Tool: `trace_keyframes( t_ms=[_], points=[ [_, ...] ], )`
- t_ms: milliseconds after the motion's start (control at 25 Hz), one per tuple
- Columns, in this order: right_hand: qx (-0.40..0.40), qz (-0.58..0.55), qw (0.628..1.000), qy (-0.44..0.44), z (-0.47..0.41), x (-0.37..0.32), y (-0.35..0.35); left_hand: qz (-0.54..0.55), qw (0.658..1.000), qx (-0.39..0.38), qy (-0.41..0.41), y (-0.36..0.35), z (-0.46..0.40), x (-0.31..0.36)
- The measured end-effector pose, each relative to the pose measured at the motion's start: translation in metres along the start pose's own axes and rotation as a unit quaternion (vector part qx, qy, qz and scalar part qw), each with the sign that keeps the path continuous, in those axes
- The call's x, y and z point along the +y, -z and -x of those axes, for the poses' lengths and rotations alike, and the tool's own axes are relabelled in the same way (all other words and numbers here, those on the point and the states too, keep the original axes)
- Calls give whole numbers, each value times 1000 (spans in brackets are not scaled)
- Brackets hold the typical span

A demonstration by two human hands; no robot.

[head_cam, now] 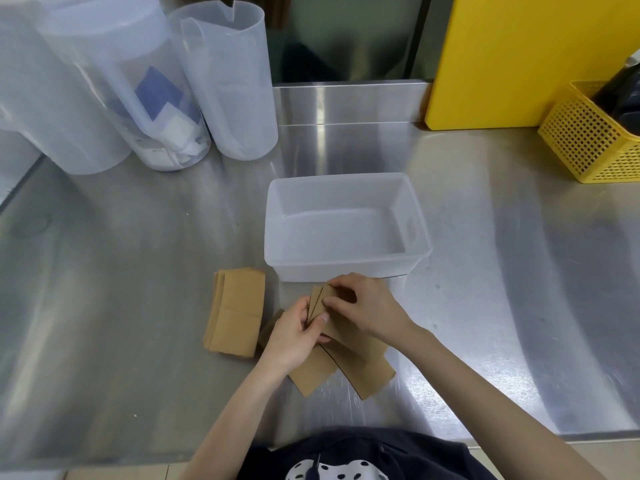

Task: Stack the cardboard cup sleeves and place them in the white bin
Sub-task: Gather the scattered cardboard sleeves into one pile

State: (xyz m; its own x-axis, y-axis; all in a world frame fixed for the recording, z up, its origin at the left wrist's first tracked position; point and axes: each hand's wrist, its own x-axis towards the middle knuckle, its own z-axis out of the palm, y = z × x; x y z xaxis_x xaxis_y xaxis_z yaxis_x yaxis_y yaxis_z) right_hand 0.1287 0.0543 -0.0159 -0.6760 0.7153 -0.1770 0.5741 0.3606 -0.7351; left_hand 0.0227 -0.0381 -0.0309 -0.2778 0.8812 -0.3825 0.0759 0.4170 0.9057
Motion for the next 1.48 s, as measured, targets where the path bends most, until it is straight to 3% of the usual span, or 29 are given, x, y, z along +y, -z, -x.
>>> trace_keyframes(
  t_ms=[200, 360, 560, 680, 840, 1120, 1480],
  points=[
    [20, -19, 1000, 5, 5, 2, 3, 5, 999, 37, -8, 9, 3, 0],
    [67, -3, 996, -61, 13, 21, 6, 43, 995, 86, -21, 30, 7, 2],
    [-46, 193, 970, -137, 27, 26, -15, 93, 984, 145, -35, 51, 9, 7],
    [-56, 260, 954, -136, 32, 18, -30, 99, 980, 166, -37, 59, 12, 6],
    [-48, 235, 962, -134, 29, 16, -37, 116, 977, 176, -39, 64, 17, 5],
    [-38, 11, 996, -81, 31, 22, -15, 124, 976, 172, -40, 66, 19, 6],
    [35, -29, 999, -8, 30, 3, 38, 124, 979, 160, -21, 60, 14, 8]
  ],
)
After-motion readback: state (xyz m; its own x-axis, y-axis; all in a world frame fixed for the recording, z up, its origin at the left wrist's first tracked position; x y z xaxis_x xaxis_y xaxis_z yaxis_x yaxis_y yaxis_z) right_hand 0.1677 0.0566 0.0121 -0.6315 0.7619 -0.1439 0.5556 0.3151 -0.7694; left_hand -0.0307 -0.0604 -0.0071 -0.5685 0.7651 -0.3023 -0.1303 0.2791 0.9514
